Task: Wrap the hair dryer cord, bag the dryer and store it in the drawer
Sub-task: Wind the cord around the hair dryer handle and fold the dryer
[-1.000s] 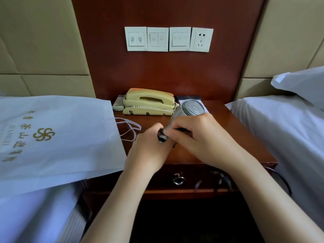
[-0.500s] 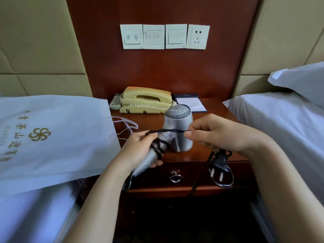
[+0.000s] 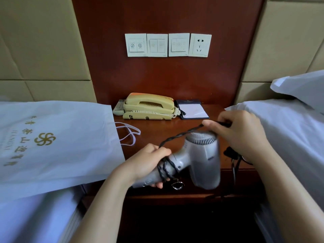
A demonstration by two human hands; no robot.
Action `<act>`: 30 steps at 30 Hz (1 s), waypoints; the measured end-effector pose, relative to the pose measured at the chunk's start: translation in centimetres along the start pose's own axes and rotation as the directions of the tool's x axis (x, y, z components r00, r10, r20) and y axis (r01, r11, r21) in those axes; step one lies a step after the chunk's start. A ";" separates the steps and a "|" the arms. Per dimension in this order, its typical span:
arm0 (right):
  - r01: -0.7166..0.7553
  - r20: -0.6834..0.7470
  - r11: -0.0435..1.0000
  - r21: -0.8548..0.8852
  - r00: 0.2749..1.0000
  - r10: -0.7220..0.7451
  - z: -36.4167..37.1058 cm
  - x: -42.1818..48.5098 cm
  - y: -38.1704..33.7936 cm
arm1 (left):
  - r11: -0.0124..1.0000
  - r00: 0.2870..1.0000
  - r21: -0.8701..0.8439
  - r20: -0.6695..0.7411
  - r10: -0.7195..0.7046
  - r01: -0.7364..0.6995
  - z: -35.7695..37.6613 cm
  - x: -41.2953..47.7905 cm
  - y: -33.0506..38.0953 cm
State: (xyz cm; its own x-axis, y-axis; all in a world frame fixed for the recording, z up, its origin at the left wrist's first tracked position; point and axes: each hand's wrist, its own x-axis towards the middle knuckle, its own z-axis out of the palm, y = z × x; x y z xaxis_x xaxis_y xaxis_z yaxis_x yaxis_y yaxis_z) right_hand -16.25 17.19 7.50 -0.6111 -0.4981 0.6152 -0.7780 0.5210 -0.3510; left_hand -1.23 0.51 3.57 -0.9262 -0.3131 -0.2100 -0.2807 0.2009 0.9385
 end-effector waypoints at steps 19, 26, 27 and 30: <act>0.067 0.483 0.899 0.433 0.825 -0.294 5.8 -1.1 -0.3 | 0.689 0.986 -0.705 -0.109 0.128 -0.167 -3.7 -0.1 -0.7; 0.201 0.610 0.952 0.230 0.733 -0.302 3.0 -1.7 -5.2 | 0.698 0.955 -0.680 -0.296 0.016 -0.223 -5.0 0.4 -1.8; 0.208 0.636 0.959 0.190 0.719 -0.282 2.4 -1.8 -5.7 | 0.740 0.945 -0.633 -0.327 0.010 -0.227 -5.0 0.4 -1.9; 0.180 0.715 0.979 0.096 0.672 -0.193 1.5 -2.1 -6.6 | 0.817 0.907 -0.522 -0.422 0.006 -0.248 -4.7 0.5 -1.6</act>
State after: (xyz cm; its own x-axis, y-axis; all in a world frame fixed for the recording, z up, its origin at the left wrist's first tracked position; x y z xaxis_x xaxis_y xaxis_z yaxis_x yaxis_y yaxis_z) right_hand -10.06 13.75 7.47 -0.3644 -0.9310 -0.0237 -0.8855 0.3542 -0.3005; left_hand -0.10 -4.34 3.29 -0.7352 -0.6742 -0.0697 0.1314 -0.2426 0.9612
